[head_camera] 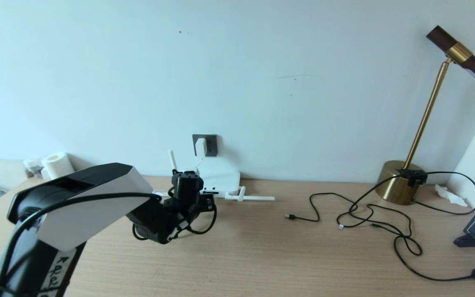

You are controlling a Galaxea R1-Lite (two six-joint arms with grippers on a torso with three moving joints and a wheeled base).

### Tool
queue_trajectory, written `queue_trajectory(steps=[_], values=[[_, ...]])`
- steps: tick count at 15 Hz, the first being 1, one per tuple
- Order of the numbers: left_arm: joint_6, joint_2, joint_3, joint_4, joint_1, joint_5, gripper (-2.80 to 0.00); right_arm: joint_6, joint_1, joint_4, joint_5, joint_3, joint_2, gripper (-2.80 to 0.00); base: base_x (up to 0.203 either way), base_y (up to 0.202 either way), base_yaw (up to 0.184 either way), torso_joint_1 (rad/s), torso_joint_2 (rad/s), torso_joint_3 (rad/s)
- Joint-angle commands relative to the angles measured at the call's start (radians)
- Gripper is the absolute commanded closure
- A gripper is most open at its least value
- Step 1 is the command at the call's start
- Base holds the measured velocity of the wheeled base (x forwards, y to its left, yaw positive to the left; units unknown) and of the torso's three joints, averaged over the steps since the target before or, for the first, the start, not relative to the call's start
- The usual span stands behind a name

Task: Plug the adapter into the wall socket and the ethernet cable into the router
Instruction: Align cable and router interface

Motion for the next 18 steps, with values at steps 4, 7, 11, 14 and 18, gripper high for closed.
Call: queue_trajectory(steps=[4, 7, 11, 14, 18], values=[[-0.001, 0.005, -0.002, -0.007, 0.0, 0.002, 0.0, -0.001, 0.001, 0.001, 0.001, 0.0, 0.002, -2.8, 0.0, 0.0, 0.0, 0.0, 0.0, 0.0], [-0.001, 0.005, -0.002, -0.007, 0.0, 0.002, 0.0, -0.001, 0.001, 0.001, 0.001, 0.0, 0.002, -2.8, 0.0, 0.0, 0.0, 0.0, 0.0, 0.0], [-0.001, 0.002, -0.002, -0.007, 0.0, 0.002, 0.0, -0.001, 0.001, 0.001, 0.001, 0.0, 0.002, -2.8, 0.0, 0.0, 0.0, 0.0, 0.0, 0.0], [-0.001, -0.007, -0.002, -0.007, 0.0, 0.002, 0.0, -0.001, 0.001, 0.001, 0.001, 0.0, 0.002, -2.8, 0.0, 0.0, 0.0, 0.0, 0.0, 0.0], [-0.001, -0.012, 0.003, -0.01, 0.0, 0.002, 0.0, -0.001, 0.001, 0.001, 0.001, 0.0, 0.002, -2.8, 0.0, 0.0, 0.0, 0.0, 0.0, 0.0]])
